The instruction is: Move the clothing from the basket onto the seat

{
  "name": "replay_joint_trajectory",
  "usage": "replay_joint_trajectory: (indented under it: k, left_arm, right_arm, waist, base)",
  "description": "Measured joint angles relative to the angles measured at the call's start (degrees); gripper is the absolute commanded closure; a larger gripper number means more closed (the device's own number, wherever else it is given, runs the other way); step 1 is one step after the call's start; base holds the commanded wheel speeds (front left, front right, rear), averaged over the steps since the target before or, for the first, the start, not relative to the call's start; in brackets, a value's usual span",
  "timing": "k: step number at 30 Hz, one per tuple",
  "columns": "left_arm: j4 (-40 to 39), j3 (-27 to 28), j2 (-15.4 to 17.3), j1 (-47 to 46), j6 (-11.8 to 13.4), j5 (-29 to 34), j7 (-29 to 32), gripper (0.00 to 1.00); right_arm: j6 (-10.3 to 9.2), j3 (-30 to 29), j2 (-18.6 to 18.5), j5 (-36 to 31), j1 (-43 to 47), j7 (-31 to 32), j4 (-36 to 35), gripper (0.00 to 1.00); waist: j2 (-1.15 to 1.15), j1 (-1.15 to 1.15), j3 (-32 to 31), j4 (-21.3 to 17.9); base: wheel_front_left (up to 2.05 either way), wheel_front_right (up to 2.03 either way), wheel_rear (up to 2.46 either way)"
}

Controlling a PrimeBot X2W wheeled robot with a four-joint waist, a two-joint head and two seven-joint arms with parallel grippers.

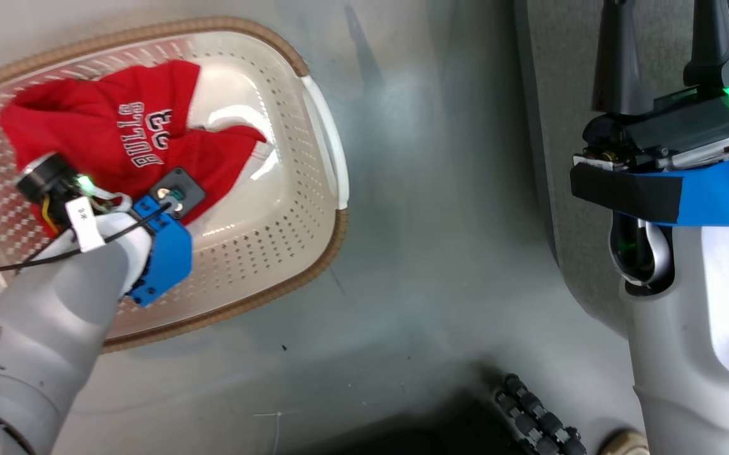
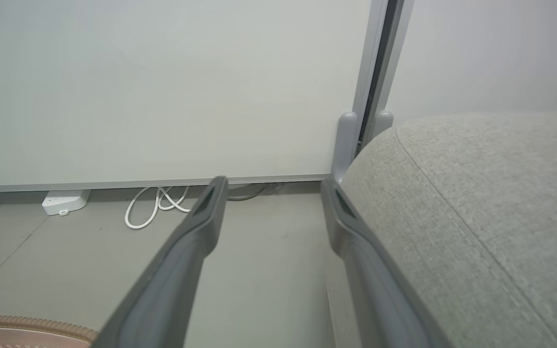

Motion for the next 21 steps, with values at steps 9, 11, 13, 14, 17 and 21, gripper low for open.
replay_joint_trajectory:
  k: [9, 11, 13, 14, 17, 21]
  left_arm:
    - [-0.81, 0.29, -4.52, 2.14, 0.0, -3.38, -4.92, 1.0]
    - [-1.13, 0.37, -5.42, 2.79, 0.0, -4.08, -6.01, 1.0]
    - [-1.56, 0.57, -6.37, 3.33, 0.0, -5.01, -7.0, 1.0]
    - [-1.82, 0.71, -6.77, 3.61, 0.0, -5.42, -7.49, 1.0]
    - [-2.61, 1.27, -7.76, 4.39, 0.0, -6.58, -8.56, 1.0]
    - [-4.2, 2.9, -8.47, 5.52, 0.0, -8.02, -9.25, 1.0]
  right_arm:
    - [0.0, -1.16, 0.04, -2.25, 2.12, 0.0, 1.34, 0.0]
    - [0.0, -1.57, 0.05, -2.61, 2.82, 0.0, 1.78, 0.0]
    - [0.0, -2.07, 0.05, -3.03, 3.71, 0.0, 2.24, 0.0]
    - [0.0, -2.23, 0.07, -3.28, 4.1, 0.0, 2.52, 0.0]
    - [0.0, -2.56, 0.04, -3.79, 5.65, 0.0, 3.19, 0.0]
    - [0.0, -3.08, -0.21, -4.01, 7.77, 0.0, 3.99, 0.0]
  waist:
    - [0.0, 0.0, -5.86, 3.27]
    - [0.0, 0.0, -7.46, 4.0]
    - [0.0, 0.0, -9.14, 4.79]
    - [0.0, 0.0, -10.02, 5.2]
    - [0.0, 0.0, -12.73, 6.39]
    - [0.0, 0.0, -16.51, 7.88]
  base:
    - [0.0, 0.0, 0.0]
    - [0.0, 0.0, 0.0]
    - [0.0, 0.0, 0.0]
    - [0.0, 0.0, 0.0]
    - [0.0, 0.0, 0.0]
    - [0.0, 0.0, 0.0]
